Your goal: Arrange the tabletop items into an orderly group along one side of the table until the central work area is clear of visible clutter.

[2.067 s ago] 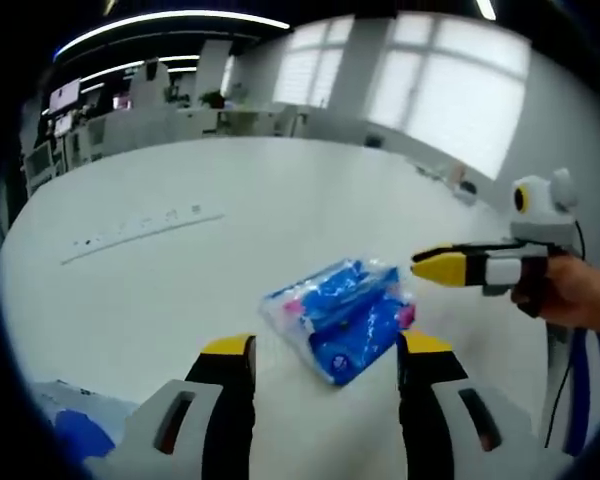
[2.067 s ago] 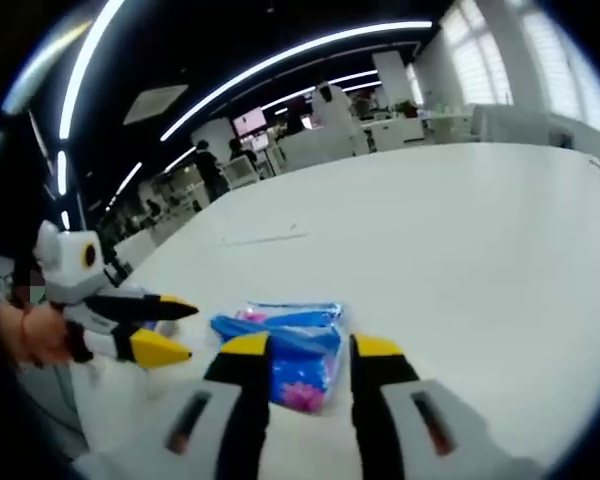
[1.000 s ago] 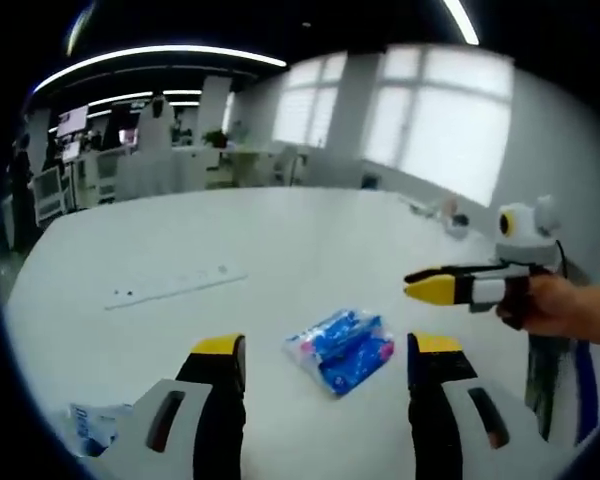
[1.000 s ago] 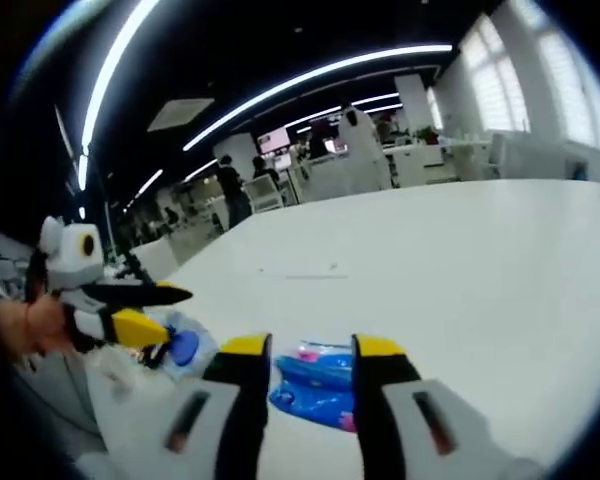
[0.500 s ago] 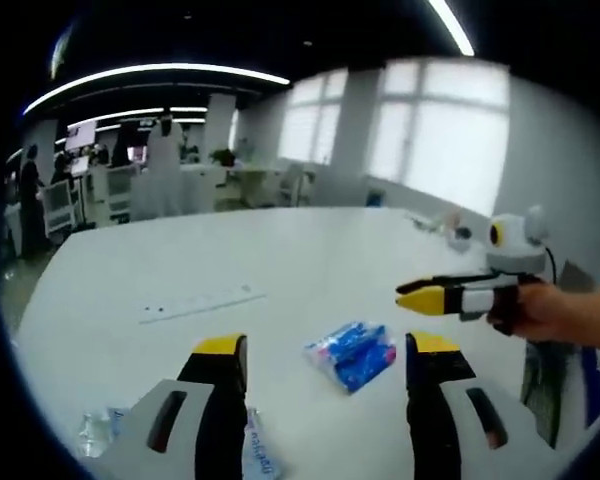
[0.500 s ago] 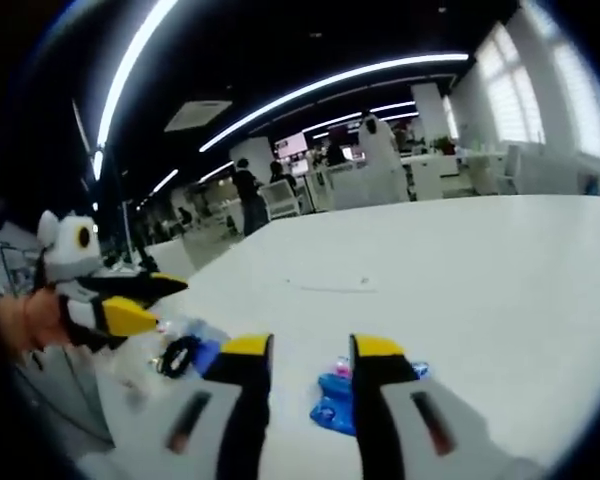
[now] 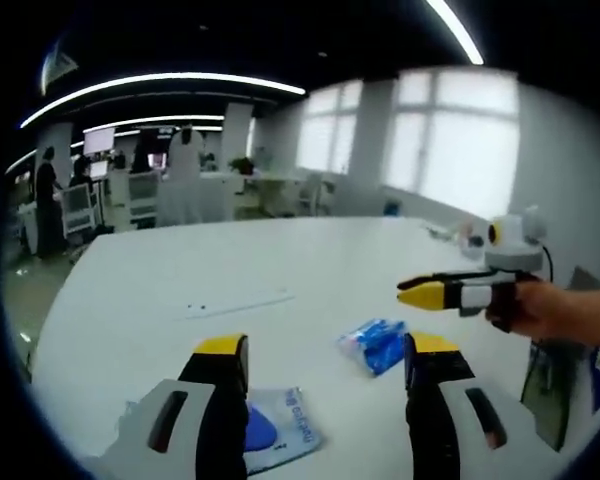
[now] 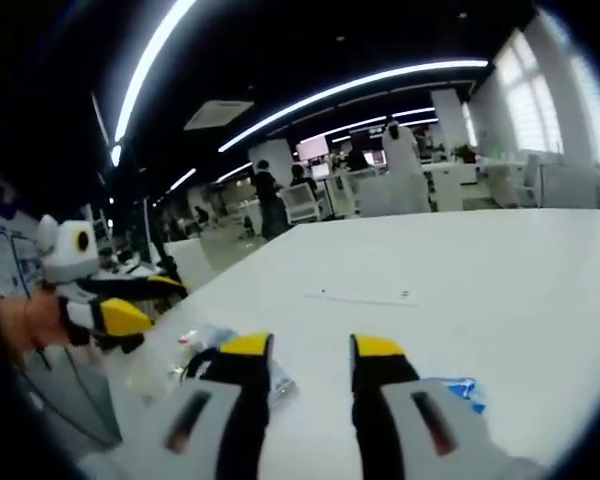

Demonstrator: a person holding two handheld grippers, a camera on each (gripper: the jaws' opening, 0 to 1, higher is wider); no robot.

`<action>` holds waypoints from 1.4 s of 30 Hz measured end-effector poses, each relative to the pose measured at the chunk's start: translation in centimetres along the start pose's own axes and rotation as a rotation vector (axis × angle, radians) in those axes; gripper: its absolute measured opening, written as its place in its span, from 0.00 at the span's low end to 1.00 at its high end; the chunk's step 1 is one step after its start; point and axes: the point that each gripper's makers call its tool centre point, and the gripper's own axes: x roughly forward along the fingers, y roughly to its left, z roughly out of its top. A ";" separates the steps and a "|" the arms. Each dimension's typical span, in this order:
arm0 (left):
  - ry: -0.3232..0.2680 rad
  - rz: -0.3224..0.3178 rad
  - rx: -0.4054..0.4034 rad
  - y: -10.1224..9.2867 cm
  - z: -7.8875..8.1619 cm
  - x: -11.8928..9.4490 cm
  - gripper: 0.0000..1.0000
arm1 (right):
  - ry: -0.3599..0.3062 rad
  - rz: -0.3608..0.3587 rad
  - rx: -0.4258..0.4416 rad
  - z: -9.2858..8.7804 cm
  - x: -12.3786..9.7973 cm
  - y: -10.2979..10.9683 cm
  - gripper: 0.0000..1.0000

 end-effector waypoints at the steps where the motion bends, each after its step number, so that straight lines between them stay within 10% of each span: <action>1: -0.001 0.004 0.000 0.2 0.0 -0.3 0.60 | -0.002 0.006 -0.002 0.0 0.2 0.5 0.29; 19: -0.014 0.080 -0.021 6.2 -1.0 -7.8 0.60 | 0.066 0.147 -0.067 -1.0 3.1 8.0 0.54; 42: 0.000 0.124 -0.049 12.3 -2.7 -13.3 0.58 | 0.167 0.212 -0.124 -3.3 8.1 15.1 0.53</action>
